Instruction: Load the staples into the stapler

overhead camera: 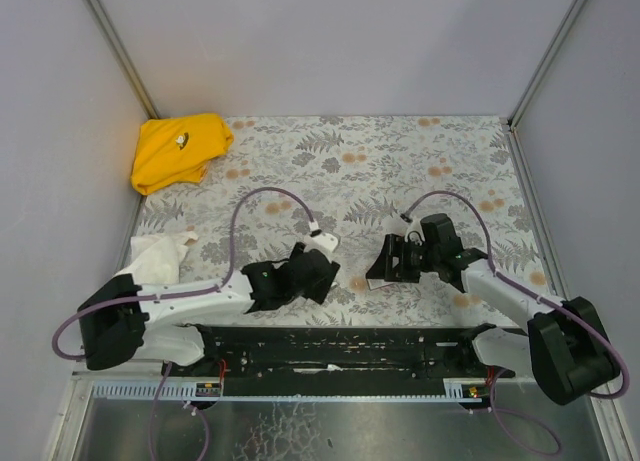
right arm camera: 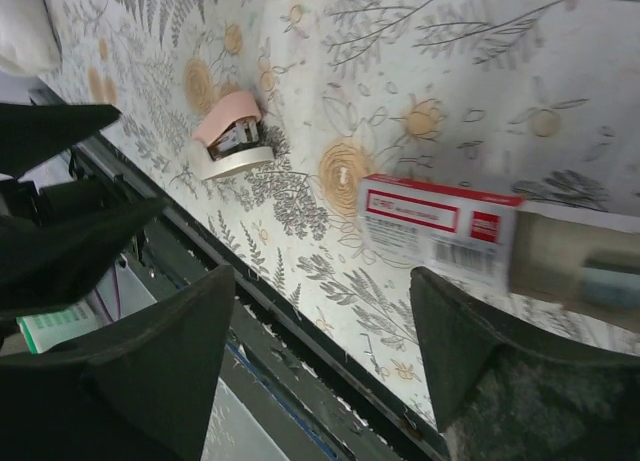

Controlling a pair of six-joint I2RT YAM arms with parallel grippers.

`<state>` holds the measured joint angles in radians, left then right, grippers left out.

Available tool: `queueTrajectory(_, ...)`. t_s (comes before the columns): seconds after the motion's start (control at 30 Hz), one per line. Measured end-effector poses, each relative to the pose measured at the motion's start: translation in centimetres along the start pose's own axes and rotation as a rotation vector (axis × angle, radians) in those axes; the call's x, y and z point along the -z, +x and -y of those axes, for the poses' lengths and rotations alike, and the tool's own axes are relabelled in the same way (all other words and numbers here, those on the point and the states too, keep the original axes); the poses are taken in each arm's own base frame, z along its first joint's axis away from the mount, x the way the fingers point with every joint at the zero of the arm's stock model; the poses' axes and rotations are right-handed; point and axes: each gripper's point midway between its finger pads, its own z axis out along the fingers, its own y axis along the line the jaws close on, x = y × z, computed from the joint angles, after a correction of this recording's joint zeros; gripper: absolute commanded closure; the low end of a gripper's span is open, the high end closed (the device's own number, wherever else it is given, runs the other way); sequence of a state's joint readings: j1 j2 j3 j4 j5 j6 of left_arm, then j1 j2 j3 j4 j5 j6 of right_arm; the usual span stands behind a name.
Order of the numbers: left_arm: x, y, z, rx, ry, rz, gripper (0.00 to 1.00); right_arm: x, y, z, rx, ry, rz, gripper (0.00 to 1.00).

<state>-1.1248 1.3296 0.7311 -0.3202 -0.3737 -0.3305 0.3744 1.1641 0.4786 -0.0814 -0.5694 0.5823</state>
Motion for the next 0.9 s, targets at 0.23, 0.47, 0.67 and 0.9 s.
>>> queueTrajectory(0.23,0.0,-3.7,-1.7,0.388,0.013,0.095,0.46,-1.5,0.1,-1.0,0.006,0.001,-0.001,0.29)
queueTrajectory(0.47,-3.0,-3.9,-1.3,0.479,0.019,-0.011,0.53,-1.4,-0.9,-0.7,0.003,0.035,0.053,0.29)
queueTrajectory(0.67,-4.5,-3.6,-0.5,0.477,0.027,-0.069,0.63,-1.2,-1.1,-0.7,-0.001,0.039,0.076,0.29)
queueTrajectory(0.9,-5.2,-2.3,-0.1,0.459,0.029,-0.131,0.66,-1.3,-0.8,-0.4,-0.015,0.046,0.073,0.30)
